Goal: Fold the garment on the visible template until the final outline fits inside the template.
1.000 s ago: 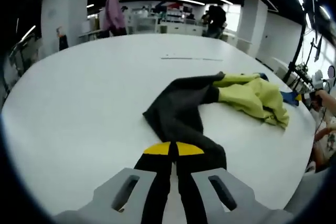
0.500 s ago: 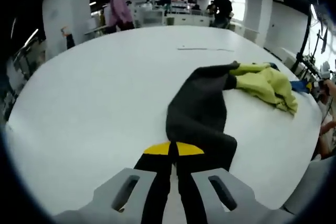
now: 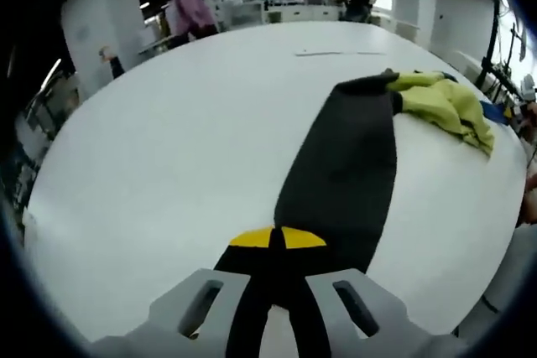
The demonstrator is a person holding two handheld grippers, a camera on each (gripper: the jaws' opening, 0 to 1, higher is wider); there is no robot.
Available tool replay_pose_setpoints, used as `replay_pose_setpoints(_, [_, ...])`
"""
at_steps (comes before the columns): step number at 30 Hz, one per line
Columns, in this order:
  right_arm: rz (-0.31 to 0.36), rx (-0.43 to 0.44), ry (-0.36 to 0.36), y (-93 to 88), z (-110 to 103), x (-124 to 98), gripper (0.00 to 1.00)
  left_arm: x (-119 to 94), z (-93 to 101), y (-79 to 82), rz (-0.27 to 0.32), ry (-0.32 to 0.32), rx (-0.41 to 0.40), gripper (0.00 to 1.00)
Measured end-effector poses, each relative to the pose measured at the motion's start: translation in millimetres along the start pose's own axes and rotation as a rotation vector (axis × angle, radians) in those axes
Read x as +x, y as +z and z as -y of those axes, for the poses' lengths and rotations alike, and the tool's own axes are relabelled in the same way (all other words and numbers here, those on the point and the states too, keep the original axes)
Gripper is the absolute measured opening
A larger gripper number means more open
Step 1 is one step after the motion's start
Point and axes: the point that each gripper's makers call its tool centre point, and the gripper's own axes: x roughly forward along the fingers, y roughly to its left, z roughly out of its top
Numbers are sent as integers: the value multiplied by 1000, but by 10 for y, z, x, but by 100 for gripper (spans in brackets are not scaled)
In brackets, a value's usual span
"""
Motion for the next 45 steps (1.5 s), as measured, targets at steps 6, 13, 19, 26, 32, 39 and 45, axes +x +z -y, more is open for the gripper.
replay_pose_setpoints(6, [-23, 2, -20, -61, 115, 13, 0, 98, -121, 19, -11, 22, 39, 0])
replay_pose_setpoints(13, [-52, -5, -33, -123, 199, 69, 0, 231, -259, 36, -50, 58, 110, 0])
replay_pose_setpoints(19, [-77, 11, -33, -160, 222, 102, 0, 301, -359, 104, -60, 75, 118, 0])
replay_pose_setpoints(26, [-74, 14, -38, -152, 252, 87, 0, 318, -444, 129, -84, 100, 130, 0])
replay_pose_setpoints(32, [-74, 11, -49, -149, 300, 68, 0, 320, -513, 152, -79, 110, 111, 0])
replay_pose_setpoints(39, [-74, 19, -55, -165, 286, 59, 0, 288, -522, 155, -71, 117, 89, 1])
replay_pose_setpoints(45, [-94, -5, -60, -172, 311, 103, 7, 238, -501, 225, -7, 84, 16, 11])
